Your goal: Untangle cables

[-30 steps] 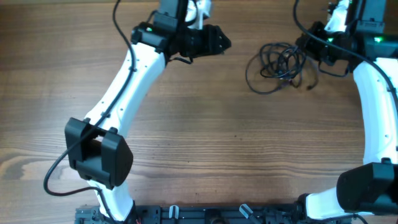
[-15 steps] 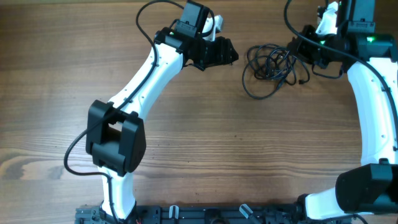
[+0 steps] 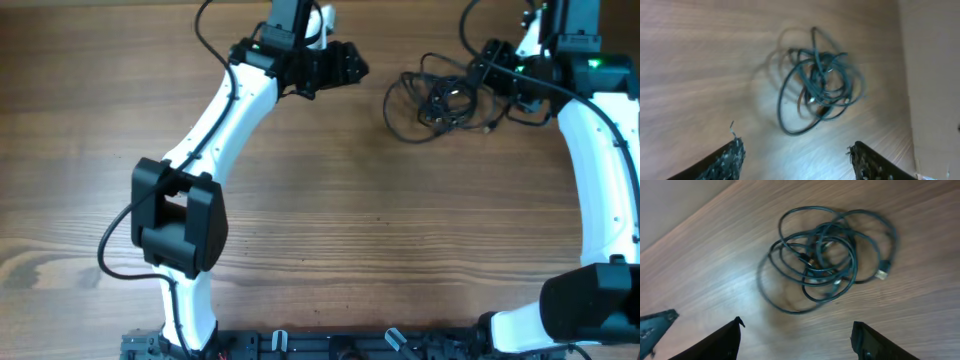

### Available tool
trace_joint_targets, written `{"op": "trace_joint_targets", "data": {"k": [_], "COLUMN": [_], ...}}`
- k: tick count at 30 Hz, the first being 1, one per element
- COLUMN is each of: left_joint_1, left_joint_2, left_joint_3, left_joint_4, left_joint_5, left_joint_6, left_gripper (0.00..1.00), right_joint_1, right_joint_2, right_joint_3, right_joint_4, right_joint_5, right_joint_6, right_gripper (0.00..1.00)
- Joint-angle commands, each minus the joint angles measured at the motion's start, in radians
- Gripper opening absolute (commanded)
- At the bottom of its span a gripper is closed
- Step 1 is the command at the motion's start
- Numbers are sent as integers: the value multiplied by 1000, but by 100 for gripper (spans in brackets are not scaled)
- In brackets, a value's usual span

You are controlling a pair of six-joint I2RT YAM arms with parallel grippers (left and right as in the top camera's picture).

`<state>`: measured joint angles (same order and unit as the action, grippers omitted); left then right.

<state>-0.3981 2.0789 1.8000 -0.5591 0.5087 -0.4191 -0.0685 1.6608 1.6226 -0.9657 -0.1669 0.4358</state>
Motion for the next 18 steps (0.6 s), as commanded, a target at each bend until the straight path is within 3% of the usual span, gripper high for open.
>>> {"op": "trace_joint_targets", "data": {"k": [1,5,10,18], "left_joint_1": [-55,-105,-201,-323], "left_joint_2": [66,119,193,272], "left_joint_3": [3,3,3,3], "left_joint_4": [129,285,341,299], "left_joint_5": [-8,-5,-12,-302], "left_joint_6": [24,34,143,174], "left_gripper": [73,73,72,71], "right_joint_1": [-84,-129,-135,-135], "right_joint_2": [-6,-6,-6,-4], "right_joint_3": [6,6,6,6], "right_joint_4": [-8,-39,-61,-76], "right_joint_5": [3,-6,-6,-6], "right_joint_6": [8,-18,-43,-43], "right_gripper": [73,73,73,73]}}
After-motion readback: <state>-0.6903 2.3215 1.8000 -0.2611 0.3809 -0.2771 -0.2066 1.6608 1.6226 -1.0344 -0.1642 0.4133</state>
